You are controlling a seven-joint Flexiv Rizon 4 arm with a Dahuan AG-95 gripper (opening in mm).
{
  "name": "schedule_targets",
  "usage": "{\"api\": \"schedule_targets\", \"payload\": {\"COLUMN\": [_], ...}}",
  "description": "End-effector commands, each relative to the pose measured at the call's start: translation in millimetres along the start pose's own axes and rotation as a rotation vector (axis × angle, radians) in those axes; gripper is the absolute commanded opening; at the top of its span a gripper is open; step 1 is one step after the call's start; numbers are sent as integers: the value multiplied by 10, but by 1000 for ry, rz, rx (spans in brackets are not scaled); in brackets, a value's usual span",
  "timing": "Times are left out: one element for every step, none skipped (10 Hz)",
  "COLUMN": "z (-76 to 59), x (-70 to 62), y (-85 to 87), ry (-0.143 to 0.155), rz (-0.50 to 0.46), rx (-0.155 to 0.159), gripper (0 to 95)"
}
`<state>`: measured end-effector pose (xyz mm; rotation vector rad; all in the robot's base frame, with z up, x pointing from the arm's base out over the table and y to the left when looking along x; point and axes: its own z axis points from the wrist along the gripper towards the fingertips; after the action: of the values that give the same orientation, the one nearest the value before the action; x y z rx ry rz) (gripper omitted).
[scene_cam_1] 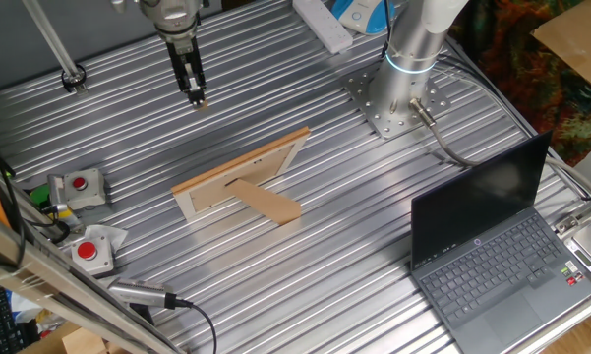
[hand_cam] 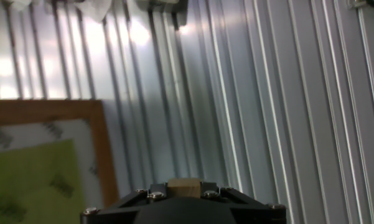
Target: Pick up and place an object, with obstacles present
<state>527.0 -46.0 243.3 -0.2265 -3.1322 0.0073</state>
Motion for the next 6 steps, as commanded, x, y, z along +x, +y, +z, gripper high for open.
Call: {"api": "schedule_targets", "payload": {"z": [-109,-199,-291,-341,-396,-432], "x": [59,102,159,196,238,271], "y": [75,132,201,245,309,364], "ry": [11,23,35,43,52,59], "rz": [7,11,16,19,27,34], "rx": [-2,-4,-4,-2,0,2], "gripper": [0,0,0,0,0,0]}}
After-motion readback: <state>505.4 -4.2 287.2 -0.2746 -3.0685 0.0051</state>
